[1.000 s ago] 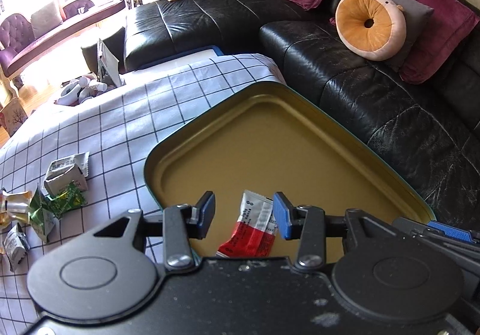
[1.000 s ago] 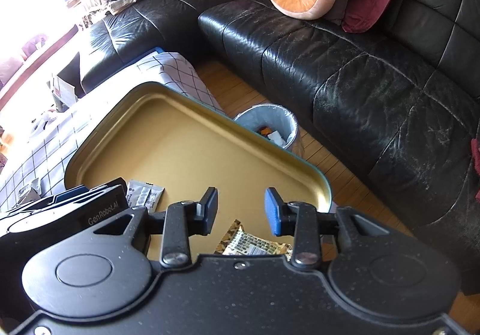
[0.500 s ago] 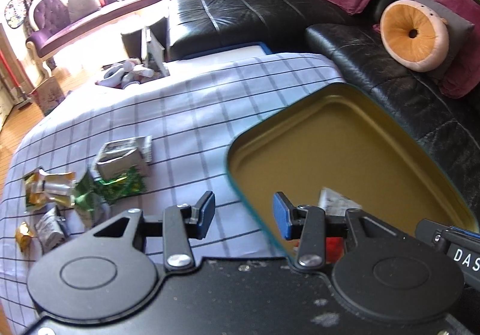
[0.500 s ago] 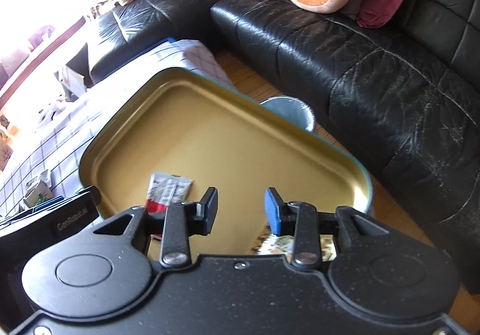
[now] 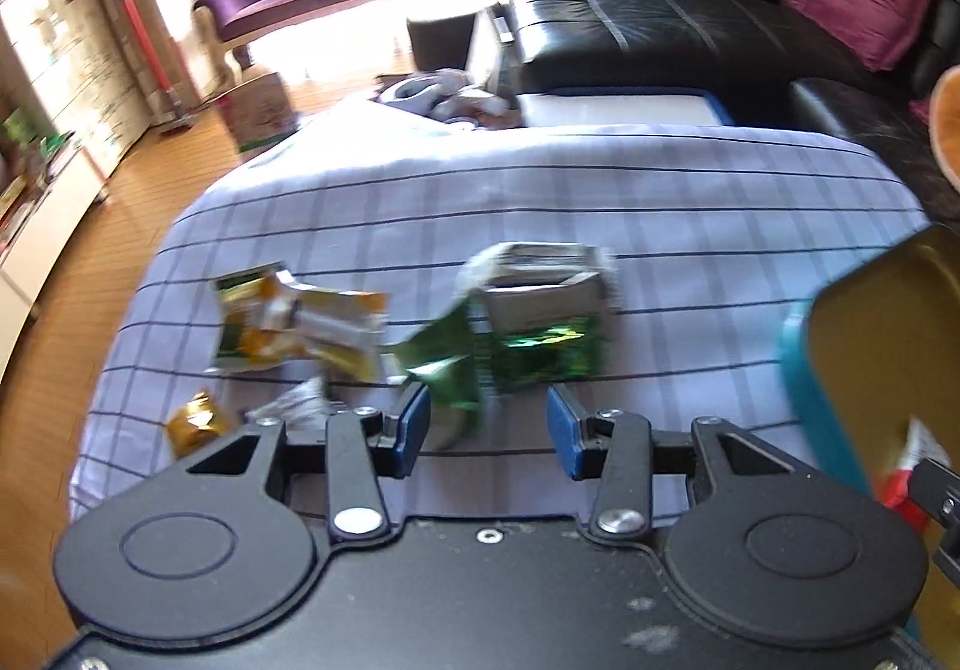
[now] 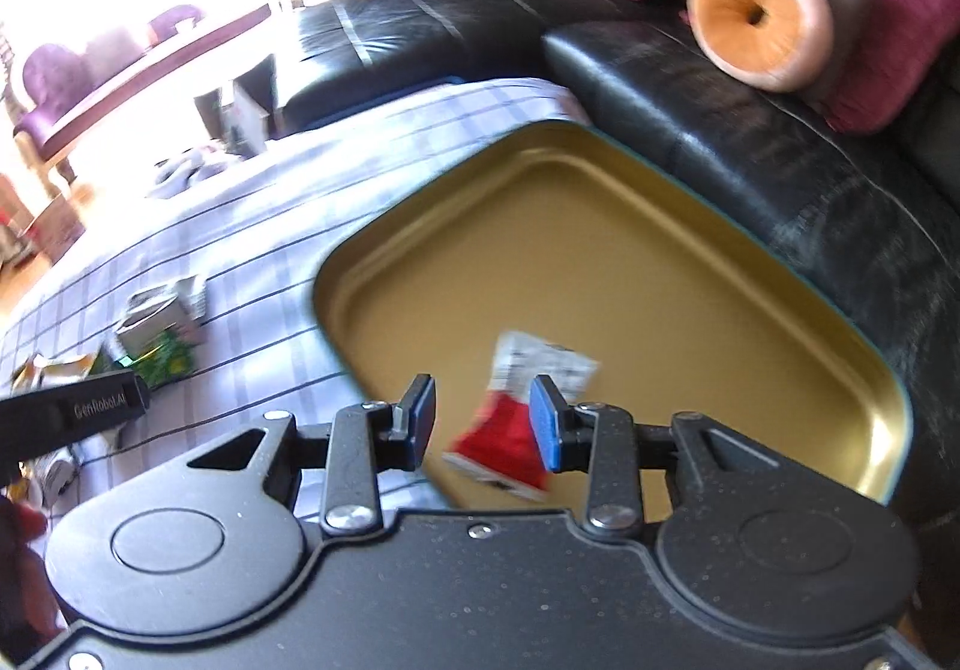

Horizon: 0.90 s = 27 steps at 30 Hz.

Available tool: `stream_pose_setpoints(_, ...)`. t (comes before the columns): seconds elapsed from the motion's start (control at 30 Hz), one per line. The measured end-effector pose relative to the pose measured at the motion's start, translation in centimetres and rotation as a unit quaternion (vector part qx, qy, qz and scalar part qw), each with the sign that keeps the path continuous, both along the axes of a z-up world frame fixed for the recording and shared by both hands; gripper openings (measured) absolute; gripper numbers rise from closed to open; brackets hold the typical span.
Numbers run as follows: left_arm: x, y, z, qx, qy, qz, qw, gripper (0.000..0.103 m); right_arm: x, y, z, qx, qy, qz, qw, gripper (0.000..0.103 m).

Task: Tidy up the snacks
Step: 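Move the right gripper back to the snack pile and close on a green packet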

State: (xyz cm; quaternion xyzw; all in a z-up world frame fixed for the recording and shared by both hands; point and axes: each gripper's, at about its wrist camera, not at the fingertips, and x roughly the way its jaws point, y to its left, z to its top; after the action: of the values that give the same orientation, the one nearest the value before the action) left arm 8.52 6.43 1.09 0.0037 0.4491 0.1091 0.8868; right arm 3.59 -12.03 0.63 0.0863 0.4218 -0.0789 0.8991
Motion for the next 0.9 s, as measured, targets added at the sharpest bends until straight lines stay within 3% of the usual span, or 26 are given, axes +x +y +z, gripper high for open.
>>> stream_pose_setpoints(0.17,-0.3,4.7,-0.1,-0.037,0.006,0.042,0.9984,0.044,0.6,3.0,-0.1,-0.006,0.002,0.039,0.999,0.045)
stream_pose_setpoints(0.47,-1.6,9.6,-0.7,-0.011,0.008,0.077,0.9970,0.045,2.4,6.9,-0.9,0.031,0.025,0.083,0.996,0.045)
stream_pose_setpoints(0.57,-2.2,11.1,-0.7,-0.022,0.002,0.077,0.9968,0.052,3.0,7.7,-1.2,0.058,0.033,0.094,0.993,0.045)
stream_pose_setpoints(0.9,-3.5,13.3,0.2,-0.031,-0.032,0.080,0.9958,0.050,5.3,11.2,-1.2,0.100,0.022,0.118,0.988,0.045)
